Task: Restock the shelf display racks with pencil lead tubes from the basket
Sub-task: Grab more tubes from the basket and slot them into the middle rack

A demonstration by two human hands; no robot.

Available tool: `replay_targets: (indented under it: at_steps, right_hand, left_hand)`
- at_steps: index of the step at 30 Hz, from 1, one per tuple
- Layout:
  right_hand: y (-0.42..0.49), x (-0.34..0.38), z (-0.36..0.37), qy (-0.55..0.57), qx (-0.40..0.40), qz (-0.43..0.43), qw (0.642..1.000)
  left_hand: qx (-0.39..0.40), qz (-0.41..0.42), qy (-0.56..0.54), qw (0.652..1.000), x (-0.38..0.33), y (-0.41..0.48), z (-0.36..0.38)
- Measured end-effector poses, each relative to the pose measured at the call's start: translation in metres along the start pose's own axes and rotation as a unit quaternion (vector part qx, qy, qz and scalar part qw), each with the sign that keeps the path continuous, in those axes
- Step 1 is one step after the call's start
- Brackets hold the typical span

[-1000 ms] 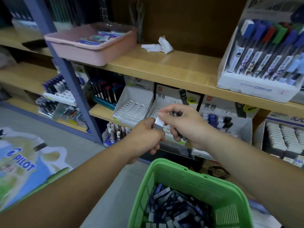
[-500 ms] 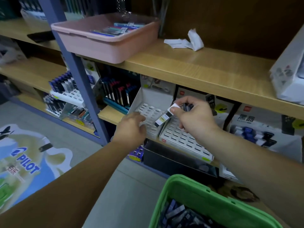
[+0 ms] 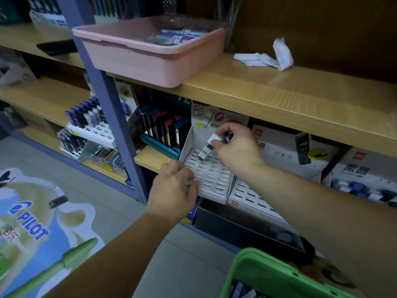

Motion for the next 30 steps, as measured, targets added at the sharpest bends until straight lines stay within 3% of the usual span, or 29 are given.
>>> replay_targets:
  at_steps: [3,6,10,16,23,26,30]
  right_hand:
    - [0.009,0.009,0.01,-0.036,0.006,-0.011,0.999]
    - [0.018,0.009,0.018,-0.056,0.003,0.0,0.998]
    - [0.021,0.006,0.028,-0.06,-0.004,0.002,0.998]
    - [0.022,0.007,0.03,-0.062,0.018,0.005,0.998]
    - [0.026,0.015,0.037,-0.221,0.074,-0.05,0.971]
    - [0.025,0.009,0.042,-0.182,0.091,-0.037,0.978]
    - [0.019,0.01,0.035,-0.048,0.093,-0.009,0.994]
  left_hand:
    - [-0.028,-0.07,0.002,0.997,0.02,0.003,-0.006]
    - [0.024,-0.126,-0.112,0.985,0.025,0.002,-0.001]
    - [0.046,-0.171,-0.147,0.973,0.023,0.002,0.001]
    - [0.056,-0.179,-0.149,0.971,0.026,0.003,0.001]
    - [0.067,-0.171,-0.134,0.974,0.026,0.003,0.004]
    - [0.071,-0.168,-0.135,0.974,0.026,0.004,0.004]
    - [0.056,-0.154,-0.115,0.98,0.027,0.005,0.001]
Point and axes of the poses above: each hand's wrist, its own y-axis towards the middle knuckle, its own z-axis out of the palm, x = y × z, the point moved 5 cm from there along y, towards the middle knuckle, and after that the axes turned 2 degrees about x, right-handed, at the moved point
